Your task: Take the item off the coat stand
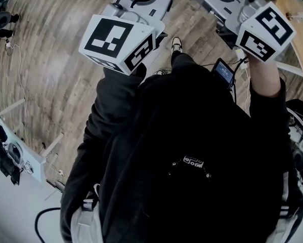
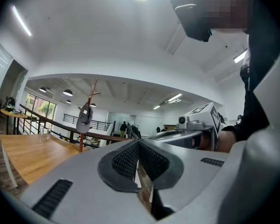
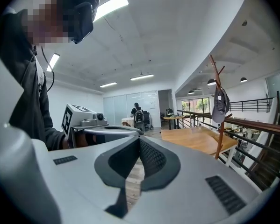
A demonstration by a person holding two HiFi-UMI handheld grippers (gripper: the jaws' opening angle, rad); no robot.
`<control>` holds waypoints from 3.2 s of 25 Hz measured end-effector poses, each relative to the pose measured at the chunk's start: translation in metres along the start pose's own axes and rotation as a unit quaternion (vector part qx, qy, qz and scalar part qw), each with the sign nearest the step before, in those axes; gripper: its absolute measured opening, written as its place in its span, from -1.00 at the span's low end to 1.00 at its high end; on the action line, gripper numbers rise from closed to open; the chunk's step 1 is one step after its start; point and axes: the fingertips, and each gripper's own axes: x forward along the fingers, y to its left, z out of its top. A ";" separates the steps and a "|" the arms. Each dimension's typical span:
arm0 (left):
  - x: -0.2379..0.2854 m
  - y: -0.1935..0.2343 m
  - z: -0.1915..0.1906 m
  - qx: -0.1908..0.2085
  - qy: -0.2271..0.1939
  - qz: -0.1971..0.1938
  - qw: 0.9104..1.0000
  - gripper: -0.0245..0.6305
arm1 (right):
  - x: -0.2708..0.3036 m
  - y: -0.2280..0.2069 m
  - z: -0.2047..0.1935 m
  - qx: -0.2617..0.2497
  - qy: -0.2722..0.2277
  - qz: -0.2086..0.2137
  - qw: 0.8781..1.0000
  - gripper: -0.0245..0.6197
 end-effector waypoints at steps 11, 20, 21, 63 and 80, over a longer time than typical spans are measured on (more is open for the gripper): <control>0.087 0.049 0.019 0.010 -0.006 0.019 1.000 -0.91 | 0.011 -0.098 0.025 -0.018 -0.001 0.023 1.000 -0.87; 0.143 0.064 0.037 0.017 -0.008 0.029 0.999 -0.91 | 0.002 -0.154 0.045 -0.036 0.000 0.048 0.998 -0.87; 0.145 0.064 0.041 0.020 -0.007 0.026 0.999 -0.91 | 0.002 -0.155 0.049 -0.045 0.003 0.048 0.998 -0.87; 0.297 0.315 0.084 0.043 -0.013 -0.086 0.995 -0.91 | 0.175 -0.386 0.117 -0.040 -0.003 -0.061 0.997 -0.87; 0.335 0.395 0.100 0.037 -0.023 -0.172 0.984 -0.91 | 0.233 -0.450 0.140 -0.023 -0.016 -0.146 0.989 -0.87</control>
